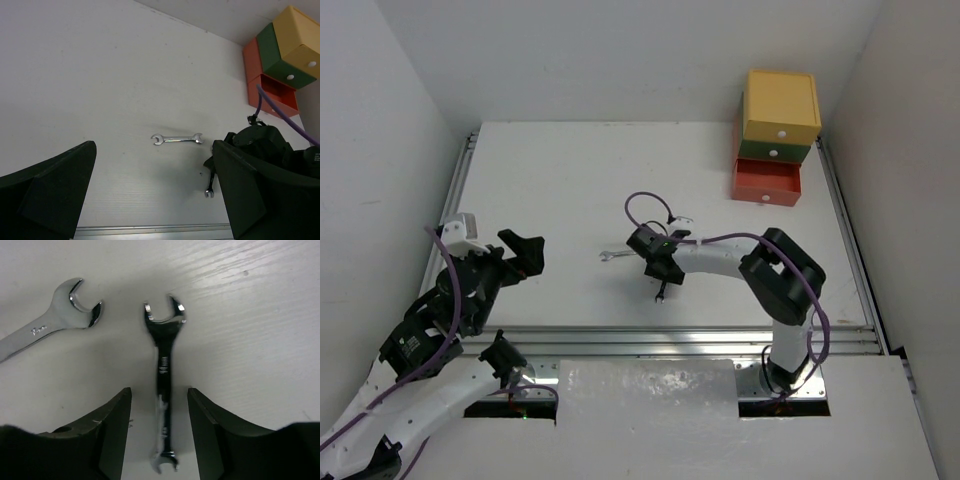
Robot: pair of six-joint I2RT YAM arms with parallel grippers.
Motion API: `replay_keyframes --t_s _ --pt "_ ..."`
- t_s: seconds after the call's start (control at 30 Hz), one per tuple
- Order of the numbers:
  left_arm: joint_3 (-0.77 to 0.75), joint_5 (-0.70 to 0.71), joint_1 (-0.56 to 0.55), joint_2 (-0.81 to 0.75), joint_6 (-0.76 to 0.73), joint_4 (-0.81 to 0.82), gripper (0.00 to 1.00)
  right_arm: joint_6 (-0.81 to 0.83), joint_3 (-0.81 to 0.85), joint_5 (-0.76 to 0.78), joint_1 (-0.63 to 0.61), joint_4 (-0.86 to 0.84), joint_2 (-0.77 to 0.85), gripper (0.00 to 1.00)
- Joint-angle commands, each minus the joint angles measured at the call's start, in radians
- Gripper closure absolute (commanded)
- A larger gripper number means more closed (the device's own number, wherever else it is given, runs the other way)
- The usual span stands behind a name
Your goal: Sort the tools into containers
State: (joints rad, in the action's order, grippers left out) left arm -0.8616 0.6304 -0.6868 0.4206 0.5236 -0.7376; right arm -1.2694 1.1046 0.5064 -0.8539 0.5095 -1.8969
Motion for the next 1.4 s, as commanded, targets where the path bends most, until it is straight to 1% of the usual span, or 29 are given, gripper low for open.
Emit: replay_keyframes --t_s 0.0,0.17,0.23,0.27,0.37,0.4,0.43,0.57,0.6,0.63,0.7,0.73,0.8,0.83,0.87,0.93,1.0,1.17,1.37 --pt "-0.001 -0.005 0.001 -0.014 -0.010 0.033 0.00 0.004 -0.118 -0.092 0.039 -0.083 -0.011 0.50" --pt "0.001 -0.006 0.003 -0.016 -0.010 0.033 0.00 -0.010 -0.086 -0.083 0.050 -0.002 -0.065 0.51" --pt "-0.001 -0.003 0.003 -0.016 -0.010 0.030 0.00 -0.013 -0.083 -0.083 0.049 -0.005 -0.093 0.56" --pt "-0.001 -0.001 0.003 -0.017 -0.007 0.029 0.00 -0.013 -0.080 -0.088 0.050 -0.003 -0.102 0.57" --pt "-0.001 -0.001 0.001 -0.026 -0.007 0.030 0.00 -0.002 -0.066 -0.094 0.050 0.010 -0.136 0.64" --pt "-0.001 -0.001 0.003 -0.028 -0.007 0.030 0.00 0.002 -0.060 -0.106 0.050 0.011 -0.146 0.69" --pt "0.001 -0.001 0.003 -0.028 -0.007 0.032 0.00 0.005 -0.058 -0.112 0.052 0.011 -0.149 0.77" --pt "-0.001 -0.003 0.001 -0.022 -0.007 0.032 0.00 0.011 -0.060 -0.123 0.052 0.007 -0.151 0.78" --pt "-0.001 -0.003 0.003 -0.020 -0.007 0.030 0.00 0.008 -0.061 -0.124 0.053 0.007 -0.151 0.86" --pt "-0.001 -0.001 0.003 -0.022 -0.007 0.030 0.00 0.004 -0.063 -0.131 0.055 0.012 -0.151 1.00" --pt "-0.001 0.000 0.001 -0.028 -0.007 0.030 0.00 0.019 -0.077 -0.140 0.056 -0.009 -0.149 1.00" --pt "-0.001 0.000 0.003 -0.029 -0.007 0.032 0.00 0.027 -0.083 -0.143 0.056 -0.049 -0.131 1.00" --pt "0.001 0.000 0.003 -0.029 -0.007 0.030 0.00 0.096 -0.129 -0.150 0.050 -0.115 -0.090 1.00" --pt "0.001 -0.001 0.003 -0.029 -0.007 0.032 0.00 0.128 -0.149 -0.152 0.049 -0.185 -0.059 1.00" --pt "0.001 0.000 0.001 -0.028 -0.007 0.032 0.00 0.183 -0.172 -0.148 0.049 -0.201 -0.003 1.00" --pt "-0.001 0.000 0.001 -0.023 -0.007 0.030 0.00 0.209 -0.173 -0.094 0.049 -0.169 0.066 1.00" --pt "-0.001 -0.001 0.003 -0.019 -0.007 0.032 0.00 0.243 -0.175 -0.079 0.050 -0.154 0.103 1.00" --pt "-0.001 0.002 0.001 -0.022 -0.007 0.030 0.00 0.263 -0.252 -0.063 0.050 -0.198 0.228 1.00" --pt "-0.001 0.002 0.001 -0.020 -0.005 0.029 0.00 0.265 -0.246 -0.036 0.059 -0.174 0.285 1.00"
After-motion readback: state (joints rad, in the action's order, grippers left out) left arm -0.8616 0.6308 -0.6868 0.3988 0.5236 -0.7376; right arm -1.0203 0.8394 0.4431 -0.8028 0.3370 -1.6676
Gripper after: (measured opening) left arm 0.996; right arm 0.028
